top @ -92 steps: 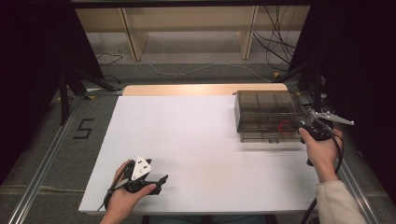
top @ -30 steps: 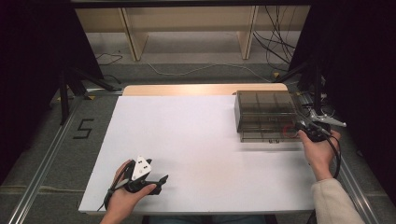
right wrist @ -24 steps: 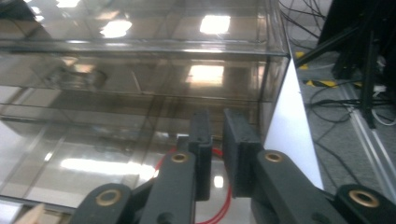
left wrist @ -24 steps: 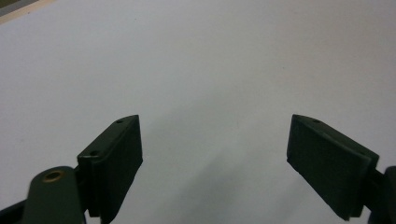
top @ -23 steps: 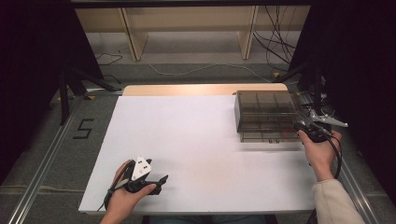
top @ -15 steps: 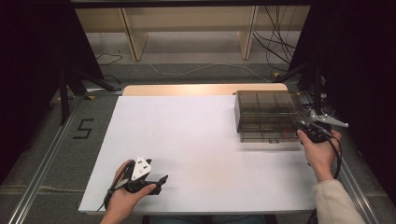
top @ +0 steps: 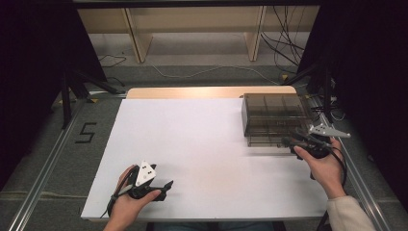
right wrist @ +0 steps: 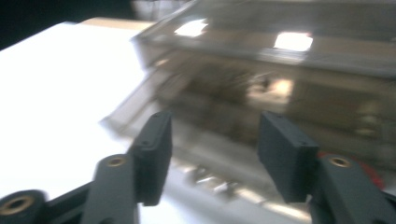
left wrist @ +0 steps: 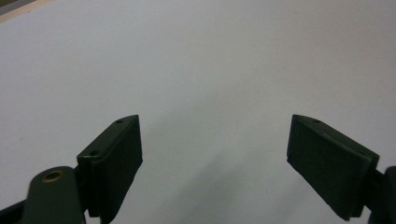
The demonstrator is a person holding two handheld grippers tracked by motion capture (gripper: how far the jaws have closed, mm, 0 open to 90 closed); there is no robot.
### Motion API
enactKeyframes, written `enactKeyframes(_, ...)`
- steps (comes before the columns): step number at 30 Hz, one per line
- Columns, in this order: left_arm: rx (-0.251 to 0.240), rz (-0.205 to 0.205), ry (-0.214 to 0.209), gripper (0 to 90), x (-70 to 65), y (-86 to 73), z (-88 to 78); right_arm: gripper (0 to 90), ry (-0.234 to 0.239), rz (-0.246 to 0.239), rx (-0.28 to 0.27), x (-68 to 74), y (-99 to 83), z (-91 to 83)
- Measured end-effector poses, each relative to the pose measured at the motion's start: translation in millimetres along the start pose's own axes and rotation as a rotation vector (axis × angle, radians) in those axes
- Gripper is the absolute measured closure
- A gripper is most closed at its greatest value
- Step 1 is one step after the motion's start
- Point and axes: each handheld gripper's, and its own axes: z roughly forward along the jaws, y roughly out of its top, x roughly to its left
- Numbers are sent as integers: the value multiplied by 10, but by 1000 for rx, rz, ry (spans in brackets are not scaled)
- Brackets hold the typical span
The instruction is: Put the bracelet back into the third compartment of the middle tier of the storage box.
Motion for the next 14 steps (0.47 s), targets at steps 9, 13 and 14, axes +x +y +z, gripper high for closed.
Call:
enactKeyframes(9,-2,-1,-8,168,-13,4,6,316,168,-65,7,358,-341,-151)
enactKeyframes(13,-9,-17,-27,161,-57,15,27,313,179,-79,18,381,-415,-206)
enactKeyframes(14,-13,-25,-34,161,-84,29,35,313,176,-81,22,381,-430,-211)
